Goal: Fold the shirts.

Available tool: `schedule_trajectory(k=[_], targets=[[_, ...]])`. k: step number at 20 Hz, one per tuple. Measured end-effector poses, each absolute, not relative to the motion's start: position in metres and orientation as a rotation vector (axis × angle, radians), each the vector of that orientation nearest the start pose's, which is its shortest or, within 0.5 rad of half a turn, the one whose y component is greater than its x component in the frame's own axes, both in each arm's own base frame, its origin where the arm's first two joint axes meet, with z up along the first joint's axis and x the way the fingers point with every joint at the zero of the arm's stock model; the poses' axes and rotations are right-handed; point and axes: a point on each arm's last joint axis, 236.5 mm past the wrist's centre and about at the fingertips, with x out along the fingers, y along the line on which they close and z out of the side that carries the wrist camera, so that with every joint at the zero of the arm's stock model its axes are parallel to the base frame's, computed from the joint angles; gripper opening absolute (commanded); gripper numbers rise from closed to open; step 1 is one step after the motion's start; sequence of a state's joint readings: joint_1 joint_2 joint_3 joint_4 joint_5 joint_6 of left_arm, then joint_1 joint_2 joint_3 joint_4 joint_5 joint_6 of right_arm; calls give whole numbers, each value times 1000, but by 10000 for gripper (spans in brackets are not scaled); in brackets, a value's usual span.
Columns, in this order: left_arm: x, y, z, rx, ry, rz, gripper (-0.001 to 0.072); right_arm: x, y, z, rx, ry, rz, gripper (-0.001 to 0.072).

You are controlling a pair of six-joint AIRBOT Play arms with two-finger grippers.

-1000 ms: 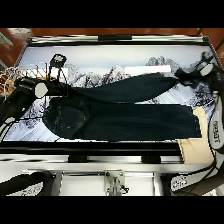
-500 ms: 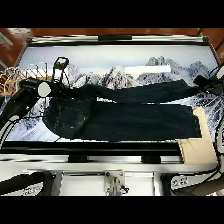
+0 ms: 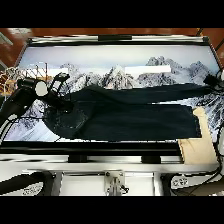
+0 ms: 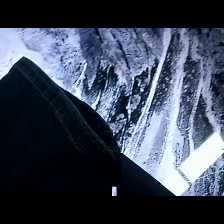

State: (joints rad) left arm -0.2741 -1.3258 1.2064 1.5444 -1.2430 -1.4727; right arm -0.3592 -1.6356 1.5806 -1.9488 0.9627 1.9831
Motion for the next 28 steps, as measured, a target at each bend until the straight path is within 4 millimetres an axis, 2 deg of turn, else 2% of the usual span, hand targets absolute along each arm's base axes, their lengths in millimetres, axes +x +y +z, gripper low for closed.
schedule_trajectory(k=[2,3,4,5,8,11,15,19,23,26,28], targets=[[349,-100,-5,242,1399,-303,560,467,-268,33,204,948,-738,110],[343,-98,-8,240,1423,-302,560,463,-271,26,219,966,-746,249],[339,-96,-12,234,1439,-299,559,462,-272,18,242,979,-746,518],[335,-95,-16,227,1457,-292,560,462,-271,10,261,994,-738,559],[328,-91,-23,209,1486,-274,559,466,-254,-3,300,1039,-653,559],[325,-89,-21,199,1489,-264,559,457,-241,7,286,1080,-584,558],[319,-87,-15,148,1481,-260,559,420,-217,16,283,1236,-490,558],[295,-78,-18,-20,1511,-251,560,377,-163,12,372,1418,-295,558],[269,-50,-15,-164,1488,-185,618,336,-132,19,416,1488,-197,559],[242,-31,-27,-271,1496,-125,619,317,-114,23,455,1497,-144,559],[235,-24,-39,-335,1480,-97,620,309,-104,24,477,1505,-118,560]])
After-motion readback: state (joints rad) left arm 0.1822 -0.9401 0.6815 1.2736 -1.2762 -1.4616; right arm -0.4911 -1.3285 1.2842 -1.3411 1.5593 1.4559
